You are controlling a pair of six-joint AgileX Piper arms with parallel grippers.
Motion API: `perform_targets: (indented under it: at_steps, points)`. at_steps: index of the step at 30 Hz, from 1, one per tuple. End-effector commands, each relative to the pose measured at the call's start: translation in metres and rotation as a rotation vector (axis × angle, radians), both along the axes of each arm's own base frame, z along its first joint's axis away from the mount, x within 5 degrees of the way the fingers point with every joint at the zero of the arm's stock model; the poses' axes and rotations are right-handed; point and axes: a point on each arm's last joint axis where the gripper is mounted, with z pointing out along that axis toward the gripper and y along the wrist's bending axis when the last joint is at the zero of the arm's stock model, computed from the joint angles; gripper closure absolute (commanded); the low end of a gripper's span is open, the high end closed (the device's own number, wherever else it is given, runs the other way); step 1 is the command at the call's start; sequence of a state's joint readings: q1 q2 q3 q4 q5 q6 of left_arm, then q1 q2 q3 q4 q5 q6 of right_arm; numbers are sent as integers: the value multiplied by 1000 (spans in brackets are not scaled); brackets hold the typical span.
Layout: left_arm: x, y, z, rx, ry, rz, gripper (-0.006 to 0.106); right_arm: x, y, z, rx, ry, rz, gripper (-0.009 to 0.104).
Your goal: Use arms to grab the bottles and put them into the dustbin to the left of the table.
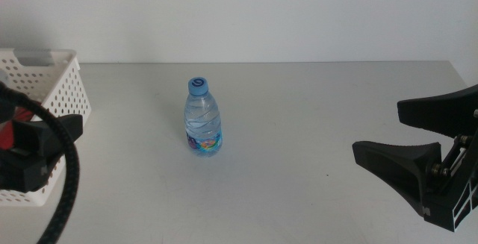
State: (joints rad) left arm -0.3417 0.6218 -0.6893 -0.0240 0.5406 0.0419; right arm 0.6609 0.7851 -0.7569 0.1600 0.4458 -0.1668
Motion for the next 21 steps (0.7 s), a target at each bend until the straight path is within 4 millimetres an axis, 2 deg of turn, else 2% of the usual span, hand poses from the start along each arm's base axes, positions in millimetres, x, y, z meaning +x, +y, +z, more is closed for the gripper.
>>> perform_targets:
  at_steps: [1, 5, 8, 11, 16, 21]
  points:
    - [2, -2, 16, -57, -104, 0, 7, 2, -1, 18, 56, -92, -10, 31]
    - [2, -1, 17, -48, -114, 6, 7, 2, -1, 18, 58, -91, -11, 31]
    - [3, -2, 18, -113, -114, 19, 7, 2, -1, 18, 58, -91, -11, 31]
    - [12, -5, 16, -161, -212, 18, 7, 2, -1, 18, 58, -91, -11, 31]
    - [26, -10, -16, -186, -289, 16, 7, 2, -1, 18, 58, -91, -11, 31]
    - [31, -24, -48, -154, -363, -74, 7, 2, -1, 18, 58, -91, -11, 31]
